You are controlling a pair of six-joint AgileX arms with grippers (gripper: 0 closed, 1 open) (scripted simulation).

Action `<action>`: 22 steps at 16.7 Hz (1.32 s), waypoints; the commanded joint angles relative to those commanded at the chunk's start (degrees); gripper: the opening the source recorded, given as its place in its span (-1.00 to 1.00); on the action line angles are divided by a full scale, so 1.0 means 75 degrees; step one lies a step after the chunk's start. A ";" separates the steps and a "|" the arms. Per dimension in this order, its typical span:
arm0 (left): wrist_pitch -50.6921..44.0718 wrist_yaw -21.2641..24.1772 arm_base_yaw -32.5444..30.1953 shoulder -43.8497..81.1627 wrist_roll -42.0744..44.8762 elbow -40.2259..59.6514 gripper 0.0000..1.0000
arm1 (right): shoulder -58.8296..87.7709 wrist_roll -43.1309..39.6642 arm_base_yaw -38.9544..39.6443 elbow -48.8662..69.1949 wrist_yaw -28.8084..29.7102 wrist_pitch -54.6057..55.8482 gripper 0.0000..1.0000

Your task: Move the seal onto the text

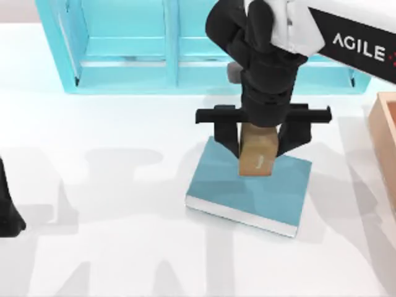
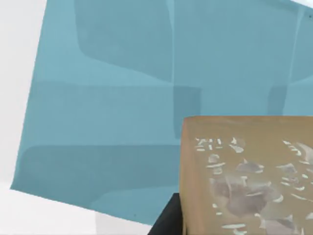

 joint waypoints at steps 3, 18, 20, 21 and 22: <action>0.0000 0.0000 0.0000 0.0000 0.0000 0.0000 1.00 | 0.0000 0.0000 0.0000 0.0000 0.0000 0.0000 0.06; 0.0000 0.0000 0.0000 0.0000 0.0000 0.0000 1.00 | 0.0002 0.0000 -0.0010 -0.0002 0.0000 0.0001 1.00; 0.0000 0.0000 0.0000 0.0000 0.0000 0.0000 1.00 | 0.0025 0.0022 -0.0023 0.0136 -0.0004 -0.0135 1.00; 0.0000 0.0000 0.0000 0.0000 0.0000 0.0000 1.00 | 0.0028 0.0015 -0.0017 0.0300 0.0000 -0.0289 1.00; 0.0000 0.0000 0.0000 0.0000 0.0000 0.0000 1.00 | 0.0031 0.0009 -0.0013 0.0488 -0.0001 -0.0473 1.00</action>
